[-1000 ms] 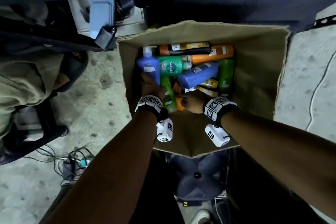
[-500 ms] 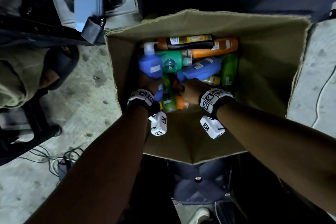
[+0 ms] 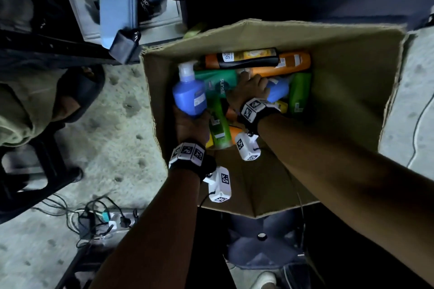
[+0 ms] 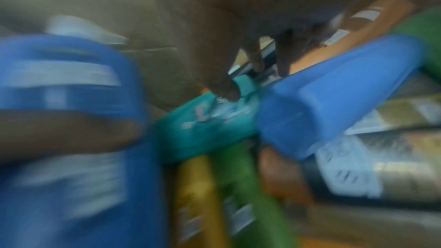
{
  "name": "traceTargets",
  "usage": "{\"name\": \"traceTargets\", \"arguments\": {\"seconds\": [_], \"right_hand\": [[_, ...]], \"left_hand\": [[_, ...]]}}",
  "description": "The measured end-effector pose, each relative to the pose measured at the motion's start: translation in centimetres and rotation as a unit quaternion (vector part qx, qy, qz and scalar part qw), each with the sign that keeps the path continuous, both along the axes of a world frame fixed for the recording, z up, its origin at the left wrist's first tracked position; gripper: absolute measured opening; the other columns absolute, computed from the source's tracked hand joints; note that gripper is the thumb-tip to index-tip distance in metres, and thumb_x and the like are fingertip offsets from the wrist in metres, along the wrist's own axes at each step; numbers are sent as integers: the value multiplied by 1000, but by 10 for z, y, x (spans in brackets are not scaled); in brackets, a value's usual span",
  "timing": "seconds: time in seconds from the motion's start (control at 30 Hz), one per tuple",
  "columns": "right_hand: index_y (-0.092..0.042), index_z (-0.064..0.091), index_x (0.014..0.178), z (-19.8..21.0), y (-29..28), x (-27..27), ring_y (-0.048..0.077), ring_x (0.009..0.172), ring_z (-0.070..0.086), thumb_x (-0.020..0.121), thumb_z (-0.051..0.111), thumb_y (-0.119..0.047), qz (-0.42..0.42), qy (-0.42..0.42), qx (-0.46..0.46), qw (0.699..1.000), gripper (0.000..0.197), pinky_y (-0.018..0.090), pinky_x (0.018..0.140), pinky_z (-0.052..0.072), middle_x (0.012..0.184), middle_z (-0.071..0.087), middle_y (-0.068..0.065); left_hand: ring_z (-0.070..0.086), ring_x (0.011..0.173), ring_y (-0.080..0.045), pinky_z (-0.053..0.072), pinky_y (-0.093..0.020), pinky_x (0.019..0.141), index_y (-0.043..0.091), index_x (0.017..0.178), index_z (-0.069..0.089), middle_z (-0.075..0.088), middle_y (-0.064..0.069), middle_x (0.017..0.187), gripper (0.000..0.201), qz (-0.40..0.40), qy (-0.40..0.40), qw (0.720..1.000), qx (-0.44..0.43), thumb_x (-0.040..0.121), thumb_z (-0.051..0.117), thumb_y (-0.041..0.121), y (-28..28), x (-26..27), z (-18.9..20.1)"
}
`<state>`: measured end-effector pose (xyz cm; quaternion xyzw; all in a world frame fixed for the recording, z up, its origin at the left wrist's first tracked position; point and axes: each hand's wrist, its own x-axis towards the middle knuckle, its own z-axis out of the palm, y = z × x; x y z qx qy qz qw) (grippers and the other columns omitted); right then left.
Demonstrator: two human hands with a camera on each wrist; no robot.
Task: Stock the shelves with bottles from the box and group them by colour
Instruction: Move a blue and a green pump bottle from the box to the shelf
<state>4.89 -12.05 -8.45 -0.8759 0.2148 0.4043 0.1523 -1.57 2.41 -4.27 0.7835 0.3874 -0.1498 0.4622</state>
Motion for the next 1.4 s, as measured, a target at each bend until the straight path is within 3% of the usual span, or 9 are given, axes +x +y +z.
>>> {"name": "traceTargets", "arguments": {"seconds": [0.17,0.27,0.37,0.53,0.77,0.87,1.07,1.23,1.4], "right_hand": [[-23,13,160,-31,-21,3,42,148,17,81,50,-81,11,44,9,999,105,62,116,14,159,29,16],[-33,19,157,-40,-24,6,40,148,17,76,52,-85,8,52,51,997,103,67,115,12,160,31,12],[-37,23,152,-38,-24,10,43,146,23,68,61,-87,22,56,86,994,105,66,115,15,158,35,11],[-26,34,125,-26,-28,10,32,113,51,67,84,-61,-89,-48,157,982,84,48,97,38,123,48,7],[-15,32,148,-17,-13,18,20,125,50,75,90,-29,-301,-188,303,885,94,20,98,48,143,44,7],[-18,45,141,-27,-1,23,23,125,55,68,91,-46,-361,-131,308,871,90,33,104,48,135,53,4],[-41,22,139,-37,2,23,20,121,59,51,96,-50,-376,-76,355,853,115,44,104,52,133,58,-1],[-31,26,142,-22,2,23,26,119,62,65,92,-26,-398,-100,378,830,102,49,101,54,131,60,7],[-28,35,141,8,-8,3,33,118,64,80,73,11,-469,-155,407,768,82,54,98,54,133,61,18]], "left_hand": [[63,101,-14,50,-19,84,7,138,48,65,-7,123,74,8,10,1000,9,75,87,14,3,4,-7],[58,72,9,41,0,61,6,134,51,63,3,104,71,16,-2,1000,-7,73,88,11,-2,-1,-14],[63,80,1,39,4,57,10,137,48,63,4,109,75,19,8,1000,-23,74,88,14,-4,-5,-16],[68,99,-19,57,-30,79,12,137,48,67,-6,119,75,26,-15,999,-16,74,87,15,0,-9,-13],[64,116,-24,53,-43,97,13,144,45,64,-9,131,83,18,14,1000,13,73,88,23,0,-7,-17],[66,105,-19,55,-34,90,13,139,49,67,-7,124,77,16,13,999,31,73,88,24,1,-7,-20],[59,88,1,47,-6,74,15,134,50,59,8,110,78,34,-7,999,37,69,91,31,-2,-6,-21],[67,104,-21,55,-38,91,15,131,49,66,-3,118,82,41,20,999,10,64,93,36,-3,-2,-20],[58,68,12,43,-8,63,13,126,52,61,10,92,76,50,32,998,5,66,93,35,-8,1,-7]]}}
